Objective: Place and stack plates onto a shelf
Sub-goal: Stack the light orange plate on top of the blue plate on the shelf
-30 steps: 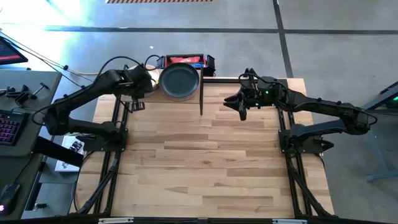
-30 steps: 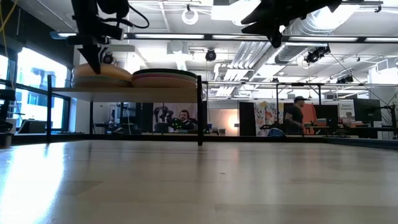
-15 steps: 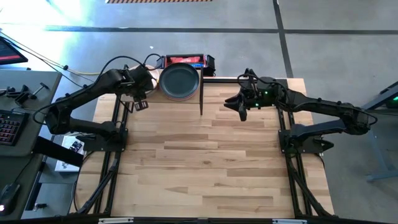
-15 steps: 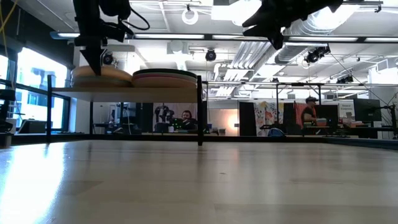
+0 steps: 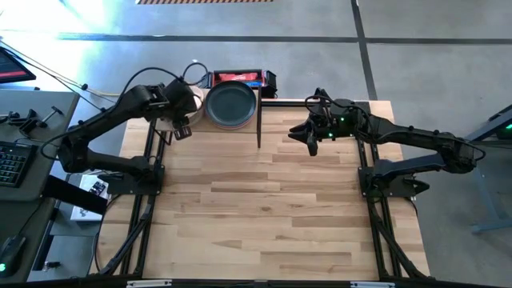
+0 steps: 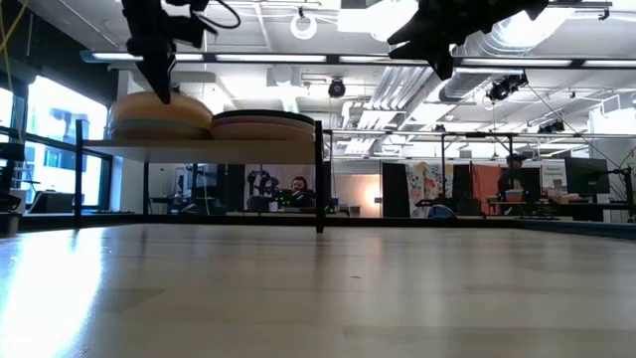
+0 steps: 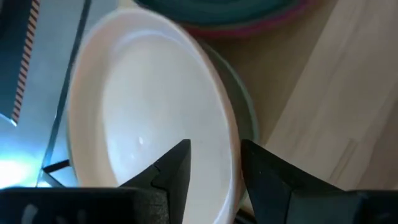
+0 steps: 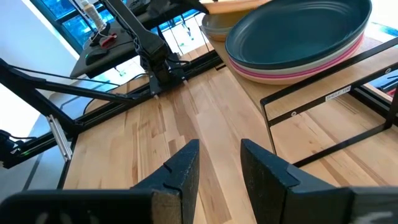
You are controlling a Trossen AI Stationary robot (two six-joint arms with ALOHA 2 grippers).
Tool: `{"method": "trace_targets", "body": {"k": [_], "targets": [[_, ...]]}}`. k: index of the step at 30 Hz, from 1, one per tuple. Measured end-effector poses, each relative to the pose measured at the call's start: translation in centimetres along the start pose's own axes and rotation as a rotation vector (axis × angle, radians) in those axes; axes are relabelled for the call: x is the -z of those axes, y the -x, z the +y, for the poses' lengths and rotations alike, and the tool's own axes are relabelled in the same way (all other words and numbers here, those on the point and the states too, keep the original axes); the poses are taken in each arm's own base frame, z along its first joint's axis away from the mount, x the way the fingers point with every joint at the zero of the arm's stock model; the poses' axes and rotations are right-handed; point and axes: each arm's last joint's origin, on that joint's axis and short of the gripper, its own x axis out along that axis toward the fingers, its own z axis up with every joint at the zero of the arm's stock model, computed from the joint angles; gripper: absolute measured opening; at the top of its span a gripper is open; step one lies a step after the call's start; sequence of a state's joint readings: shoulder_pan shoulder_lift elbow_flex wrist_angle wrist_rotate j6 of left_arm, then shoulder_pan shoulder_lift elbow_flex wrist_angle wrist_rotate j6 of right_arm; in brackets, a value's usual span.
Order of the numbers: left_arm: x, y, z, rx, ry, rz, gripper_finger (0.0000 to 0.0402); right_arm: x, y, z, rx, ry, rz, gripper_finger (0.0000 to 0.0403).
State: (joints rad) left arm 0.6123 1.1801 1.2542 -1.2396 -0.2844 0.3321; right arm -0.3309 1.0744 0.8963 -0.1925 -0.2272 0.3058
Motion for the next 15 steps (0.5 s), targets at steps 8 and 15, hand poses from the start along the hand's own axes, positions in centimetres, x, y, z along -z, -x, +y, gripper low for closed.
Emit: {"method": "trace_targets", "body": {"k": [8,15], "targets": [[0.02,-0.20,0.44,0.066,0.040,0.013,0.0127,0.02,0.00,-0.01,0.000,-0.001,0.002,0.0108],[-0.09,-0.33,0.01,0.208,0.040,-0.014,0.0127,0.07,0.00,0.00,-0.006,-0.002,0.009,0.0108]]}}
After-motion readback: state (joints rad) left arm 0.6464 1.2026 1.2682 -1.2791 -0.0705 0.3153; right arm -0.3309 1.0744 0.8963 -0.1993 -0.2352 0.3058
